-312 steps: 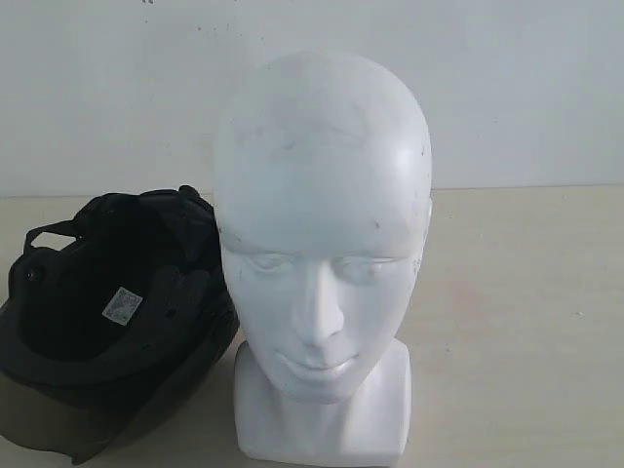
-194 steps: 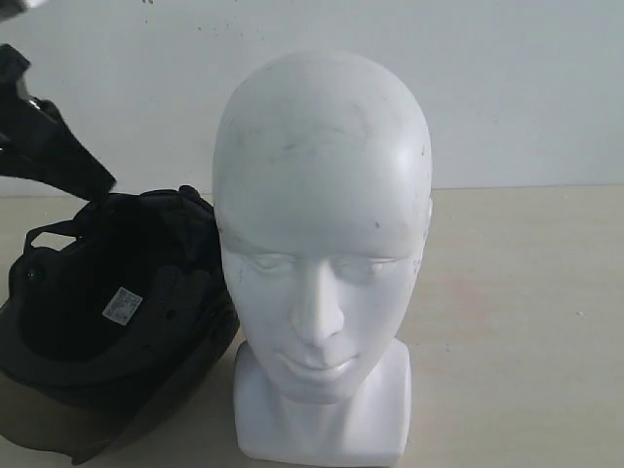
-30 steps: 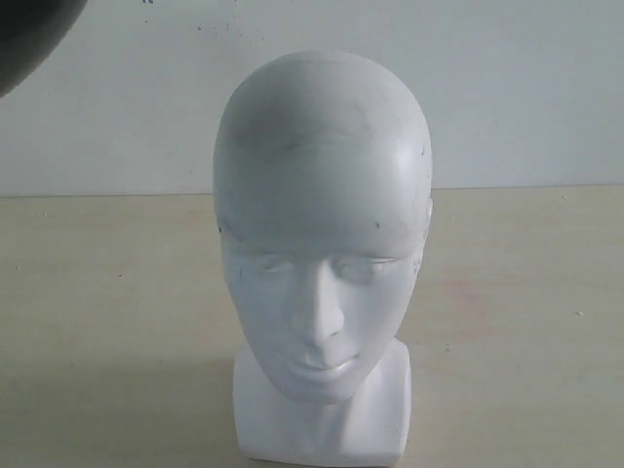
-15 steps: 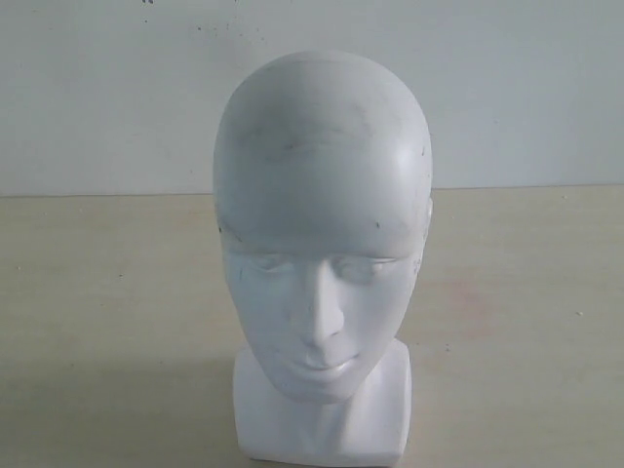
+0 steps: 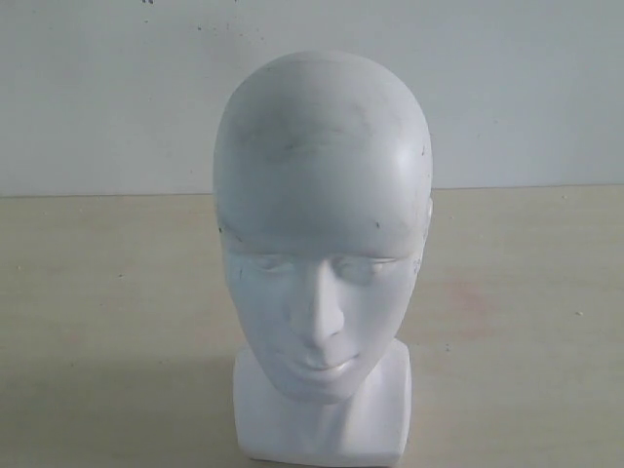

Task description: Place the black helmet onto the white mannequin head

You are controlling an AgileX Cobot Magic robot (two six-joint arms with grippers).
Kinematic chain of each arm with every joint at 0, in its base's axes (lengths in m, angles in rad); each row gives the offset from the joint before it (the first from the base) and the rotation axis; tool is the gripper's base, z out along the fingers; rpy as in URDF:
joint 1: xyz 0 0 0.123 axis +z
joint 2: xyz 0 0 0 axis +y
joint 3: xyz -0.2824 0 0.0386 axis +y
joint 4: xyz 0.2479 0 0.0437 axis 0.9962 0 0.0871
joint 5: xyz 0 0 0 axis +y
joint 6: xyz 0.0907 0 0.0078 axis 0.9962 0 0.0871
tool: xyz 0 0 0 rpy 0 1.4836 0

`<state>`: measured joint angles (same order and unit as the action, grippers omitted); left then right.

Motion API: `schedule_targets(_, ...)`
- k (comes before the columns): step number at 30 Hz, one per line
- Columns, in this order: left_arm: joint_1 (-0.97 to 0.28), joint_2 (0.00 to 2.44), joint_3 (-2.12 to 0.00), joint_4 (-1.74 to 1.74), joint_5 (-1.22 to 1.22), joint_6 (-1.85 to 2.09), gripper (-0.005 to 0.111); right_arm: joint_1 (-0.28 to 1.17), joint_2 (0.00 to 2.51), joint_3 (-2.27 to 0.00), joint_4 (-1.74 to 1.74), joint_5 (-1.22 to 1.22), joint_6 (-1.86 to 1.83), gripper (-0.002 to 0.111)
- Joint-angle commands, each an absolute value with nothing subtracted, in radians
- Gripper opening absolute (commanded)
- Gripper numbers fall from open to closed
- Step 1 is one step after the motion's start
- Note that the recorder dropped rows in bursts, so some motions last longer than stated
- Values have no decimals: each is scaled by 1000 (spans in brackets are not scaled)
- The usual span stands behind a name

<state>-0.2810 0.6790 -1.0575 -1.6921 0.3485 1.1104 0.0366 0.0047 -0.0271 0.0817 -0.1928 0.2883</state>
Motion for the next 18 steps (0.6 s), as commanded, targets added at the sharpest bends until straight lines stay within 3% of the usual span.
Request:
schedule_targets(1, -284, 665, -1071, -1707, 371, 1160, 4, 32, 0, -33, 69, -192, 282, 0)
schedule_targets(18, -284, 665, -1071, -1693, 438, 1169, 4, 32, 0, -33, 69, -192, 282, 0)
